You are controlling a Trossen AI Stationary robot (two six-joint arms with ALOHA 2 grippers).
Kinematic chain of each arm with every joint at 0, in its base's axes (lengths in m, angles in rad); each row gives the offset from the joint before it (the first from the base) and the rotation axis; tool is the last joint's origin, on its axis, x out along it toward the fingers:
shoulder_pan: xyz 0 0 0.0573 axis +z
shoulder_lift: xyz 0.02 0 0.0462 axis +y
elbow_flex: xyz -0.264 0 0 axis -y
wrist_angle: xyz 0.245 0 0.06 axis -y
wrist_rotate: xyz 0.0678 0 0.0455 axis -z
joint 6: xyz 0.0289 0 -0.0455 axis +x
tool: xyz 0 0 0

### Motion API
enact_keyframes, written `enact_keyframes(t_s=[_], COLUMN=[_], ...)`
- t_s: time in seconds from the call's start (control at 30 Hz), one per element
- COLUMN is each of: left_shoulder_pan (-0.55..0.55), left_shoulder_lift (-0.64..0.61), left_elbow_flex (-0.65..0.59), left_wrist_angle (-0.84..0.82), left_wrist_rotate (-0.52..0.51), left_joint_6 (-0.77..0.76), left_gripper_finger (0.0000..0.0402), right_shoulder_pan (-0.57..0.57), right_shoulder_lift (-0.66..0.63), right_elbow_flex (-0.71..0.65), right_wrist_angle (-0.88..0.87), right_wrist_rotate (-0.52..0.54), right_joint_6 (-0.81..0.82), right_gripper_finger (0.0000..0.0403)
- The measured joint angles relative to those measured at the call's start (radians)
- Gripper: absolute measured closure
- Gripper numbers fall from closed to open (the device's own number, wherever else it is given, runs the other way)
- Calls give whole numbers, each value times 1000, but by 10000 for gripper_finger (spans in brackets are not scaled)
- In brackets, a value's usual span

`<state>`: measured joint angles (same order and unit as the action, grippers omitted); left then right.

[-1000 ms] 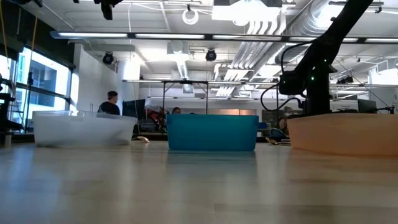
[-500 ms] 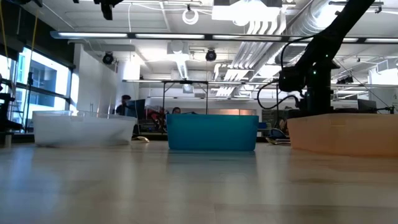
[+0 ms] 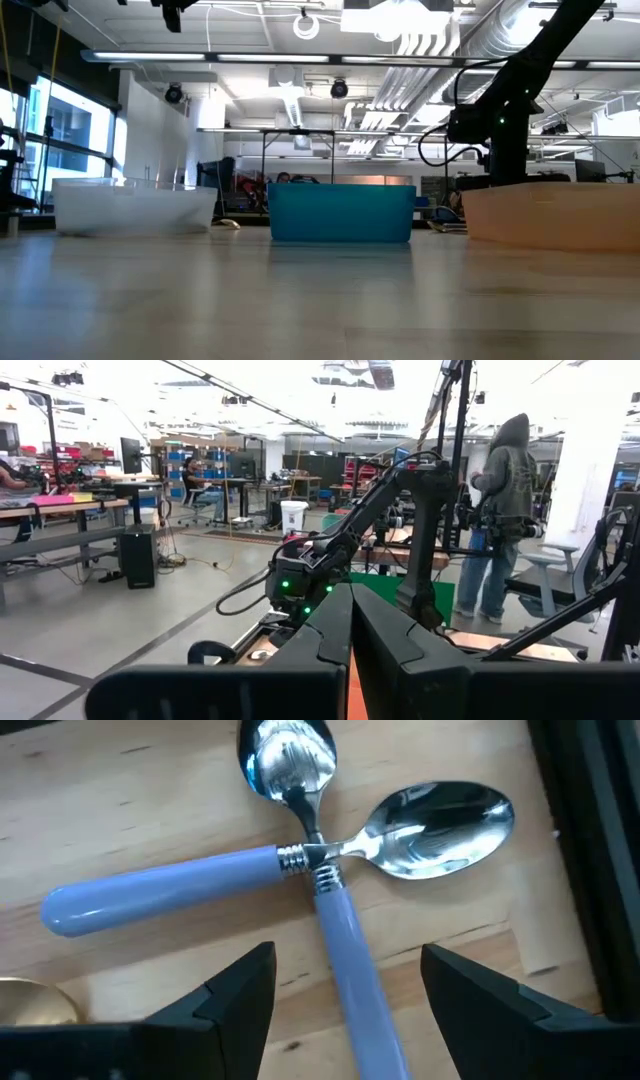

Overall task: Sort silverware by color (type)
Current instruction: Put the purple spoon into the blue bin

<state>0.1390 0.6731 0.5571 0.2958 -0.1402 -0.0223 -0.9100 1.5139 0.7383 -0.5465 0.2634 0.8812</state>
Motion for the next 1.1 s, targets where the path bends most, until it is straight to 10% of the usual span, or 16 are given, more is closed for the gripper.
enact_keyframes(t_s=[0.73, 1.1], left_shoulder_pan=[0, 0], left_shoulder_lift=[0, 0], left_elbow_flex=[0, 0], left_wrist_angle=[-1, -2], left_wrist_rotate=[0, 0], left_joint_6=[-2, -3], left_gripper_finger=[401, 402], right_shoulder_pan=[70, 74], right_shoulder_lift=[114, 119], right_elbow_flex=[8, 7], right_wrist_angle=[30, 32], right_wrist_rotate=[65, 4], right_joint_6=[38, 20], right_gripper_finger=[175, 321])
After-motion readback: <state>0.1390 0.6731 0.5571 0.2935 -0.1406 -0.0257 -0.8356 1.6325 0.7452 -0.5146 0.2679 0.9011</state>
